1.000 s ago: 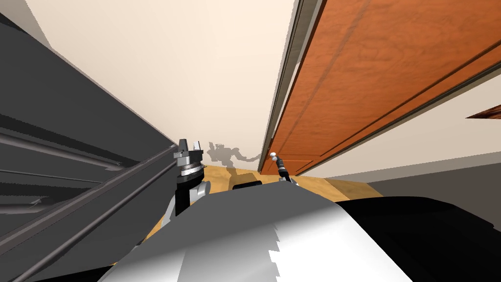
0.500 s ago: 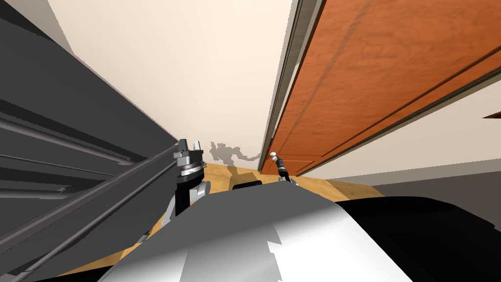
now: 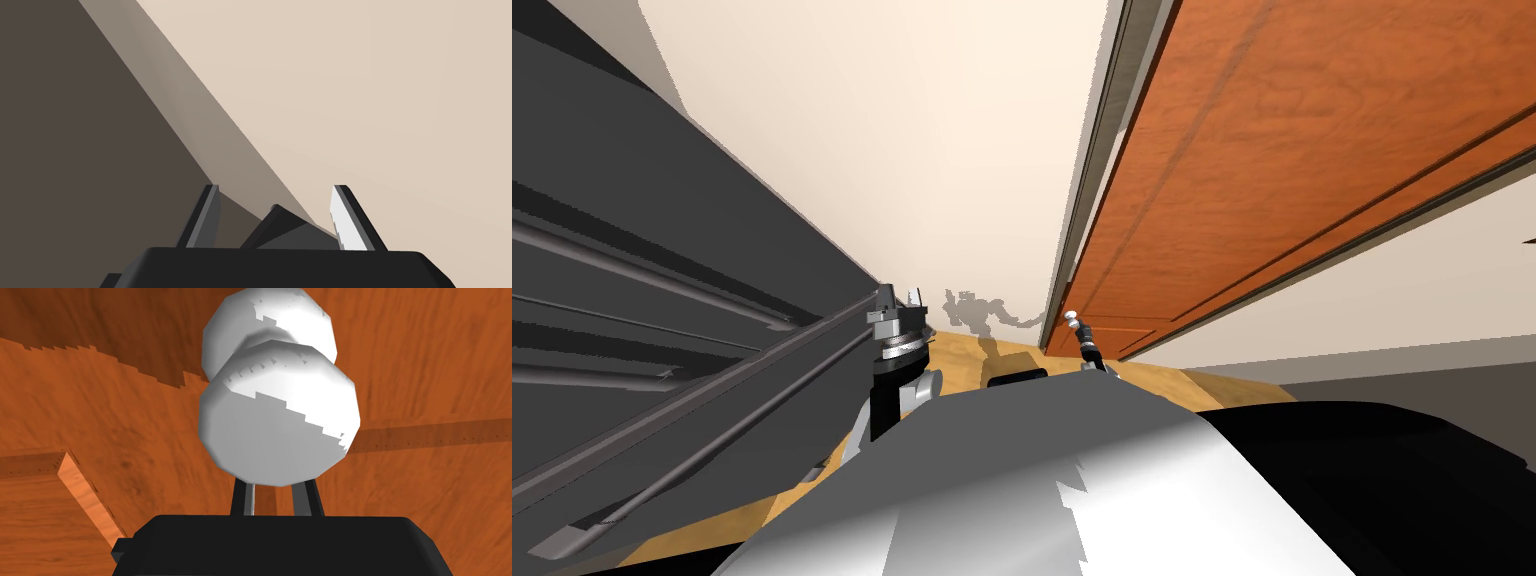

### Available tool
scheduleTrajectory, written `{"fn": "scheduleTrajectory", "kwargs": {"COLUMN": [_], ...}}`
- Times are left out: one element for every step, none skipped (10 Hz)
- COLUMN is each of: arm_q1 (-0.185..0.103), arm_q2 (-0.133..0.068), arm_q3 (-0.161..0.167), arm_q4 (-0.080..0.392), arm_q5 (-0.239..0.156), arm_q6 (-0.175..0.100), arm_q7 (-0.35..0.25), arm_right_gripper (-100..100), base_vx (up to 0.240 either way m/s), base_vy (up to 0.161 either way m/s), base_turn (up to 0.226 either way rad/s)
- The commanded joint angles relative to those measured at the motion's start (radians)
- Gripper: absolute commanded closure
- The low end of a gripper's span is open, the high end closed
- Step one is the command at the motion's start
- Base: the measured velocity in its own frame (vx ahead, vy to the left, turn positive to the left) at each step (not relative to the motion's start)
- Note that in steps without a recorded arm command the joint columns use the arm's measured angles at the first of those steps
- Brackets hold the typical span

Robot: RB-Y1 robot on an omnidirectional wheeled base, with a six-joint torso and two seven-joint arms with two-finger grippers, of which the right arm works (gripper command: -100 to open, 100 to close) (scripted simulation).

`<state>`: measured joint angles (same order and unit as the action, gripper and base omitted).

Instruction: Pull the door open

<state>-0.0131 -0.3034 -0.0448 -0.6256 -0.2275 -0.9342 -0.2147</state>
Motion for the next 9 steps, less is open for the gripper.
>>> {"fn": "scheduleTrajectory", "kwargs": {"arm_q1": [0.000,0.000,0.000,0.000,0.000,0.000,0.000,0.000,-0.001], "arm_q2": [0.012,0.012,0.012,0.013,0.013,0.013,0.013,0.013,0.013], "arm_q3": [0.016,0.016,0.016,0.022,0.022,0.022,0.022,0.022,0.027], "arm_q4": [-0.032,-0.032,-0.032,-0.035,-0.011,0.009,-0.017,-0.030,-0.037], "arm_q5": [-0.003,-0.003,-0.003,-0.023,-0.023,-0.023,-0.023,-0.023,-0.043], "arm_q6": [0.001,0.001,0.001,0.005,0.005,0.005,0.005,0.005,0.009], "arm_q7": [-0.025,-0.025,-0.025,-0.066,-0.066,-0.066,-0.066,-0.066,-0.108], "arm_right_gripper": [100,100,100,100,100,100,100,100,100], "base_vx": [-0.035,-0.012,0.005,-0.029,-0.044,-0.018,-0.008,-0.003,-0.029], "base_vy": [-0.019,-0.008,0.007,-0.003,-0.022,-0.011,0.002,0.000,-0.009], "base_turn": [0.039,0.000,-0.009,0.059,0.079,0.027,-0.032,-0.020,0.096]}}
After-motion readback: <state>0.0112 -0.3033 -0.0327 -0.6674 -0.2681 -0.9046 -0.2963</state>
